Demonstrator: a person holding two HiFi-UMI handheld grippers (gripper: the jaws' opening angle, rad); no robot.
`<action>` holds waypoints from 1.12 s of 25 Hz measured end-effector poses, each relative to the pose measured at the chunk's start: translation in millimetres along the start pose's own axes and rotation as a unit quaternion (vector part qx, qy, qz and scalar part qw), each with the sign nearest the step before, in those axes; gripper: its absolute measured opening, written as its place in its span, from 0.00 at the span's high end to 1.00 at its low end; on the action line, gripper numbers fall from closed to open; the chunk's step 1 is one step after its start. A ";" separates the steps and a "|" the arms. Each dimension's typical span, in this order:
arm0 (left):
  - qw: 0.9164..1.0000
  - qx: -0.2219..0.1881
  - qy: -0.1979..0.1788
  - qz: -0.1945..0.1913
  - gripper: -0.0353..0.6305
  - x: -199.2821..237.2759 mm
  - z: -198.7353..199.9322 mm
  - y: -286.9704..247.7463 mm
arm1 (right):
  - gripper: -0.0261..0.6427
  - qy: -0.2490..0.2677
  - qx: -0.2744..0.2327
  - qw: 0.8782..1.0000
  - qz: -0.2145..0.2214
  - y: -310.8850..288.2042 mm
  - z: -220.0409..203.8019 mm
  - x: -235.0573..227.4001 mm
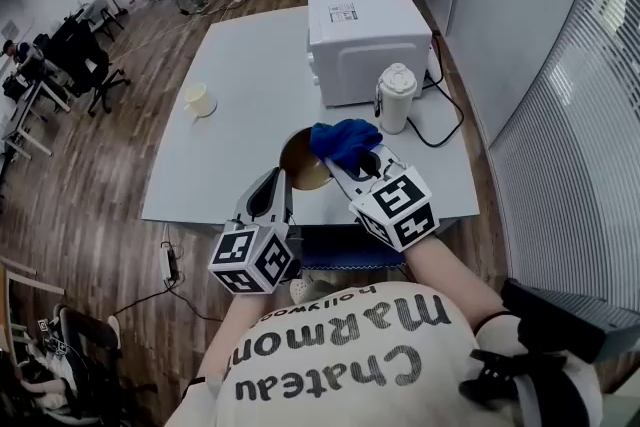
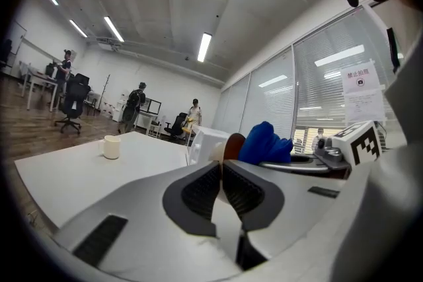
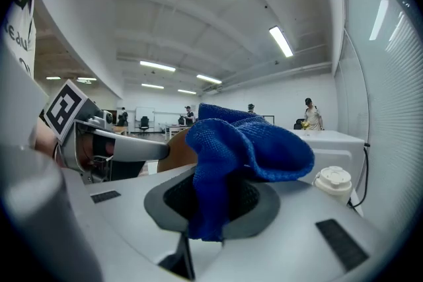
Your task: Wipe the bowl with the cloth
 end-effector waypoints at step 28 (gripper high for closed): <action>0.949 0.255 0.093 -0.162 0.94 121.3 -88.0 -170.0 | 0.86 -0.157 -0.102 0.929 -0.319 9.6 15.9 -70.1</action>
Point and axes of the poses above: the fingertips, and each gripper's own axes: y backward along the fingers, x to its left, z out of its top, the point moved 2 cm from there along y, backward along the fingers, and after that the axes turned 8 degrees about x, right-handed, at the moved point
